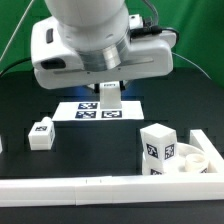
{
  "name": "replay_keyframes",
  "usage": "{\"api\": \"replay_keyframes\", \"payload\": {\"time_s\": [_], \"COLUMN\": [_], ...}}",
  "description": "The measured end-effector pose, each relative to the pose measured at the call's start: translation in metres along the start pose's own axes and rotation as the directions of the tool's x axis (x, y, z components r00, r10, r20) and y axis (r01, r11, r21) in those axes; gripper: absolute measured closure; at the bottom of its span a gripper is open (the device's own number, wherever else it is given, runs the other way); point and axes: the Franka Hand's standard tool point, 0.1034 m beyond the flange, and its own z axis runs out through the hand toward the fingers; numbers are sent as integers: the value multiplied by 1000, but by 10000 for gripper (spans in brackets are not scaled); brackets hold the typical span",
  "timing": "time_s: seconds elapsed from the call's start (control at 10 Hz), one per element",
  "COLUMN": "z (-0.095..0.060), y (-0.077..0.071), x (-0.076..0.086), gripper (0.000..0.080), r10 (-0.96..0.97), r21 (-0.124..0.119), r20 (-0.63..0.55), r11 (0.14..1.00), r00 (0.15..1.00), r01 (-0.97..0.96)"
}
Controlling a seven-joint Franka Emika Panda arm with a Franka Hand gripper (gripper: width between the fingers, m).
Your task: Assemble stool
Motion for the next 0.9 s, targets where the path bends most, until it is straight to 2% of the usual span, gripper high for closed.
{"api": "replay_keyframes", "payload": {"time_s": [0.1,0.2,0.4,0.5,0.9], "z": [-8,-25,-69,-78,-83], "y": [-11,-44,-93,-99,-101], "x": [-3,-6,5,9,21], "gripper": [469,469,469,469,469], "r10": [39,42,71,64,58], "r21": [-4,-9,18,22,36], "r20": [-65,-114,-311,-378,-598], "r11": [999,999,997,998,998], "r00": [997,993,948,924,799], "r01": [-40,-43,-69,-60,-46]}}
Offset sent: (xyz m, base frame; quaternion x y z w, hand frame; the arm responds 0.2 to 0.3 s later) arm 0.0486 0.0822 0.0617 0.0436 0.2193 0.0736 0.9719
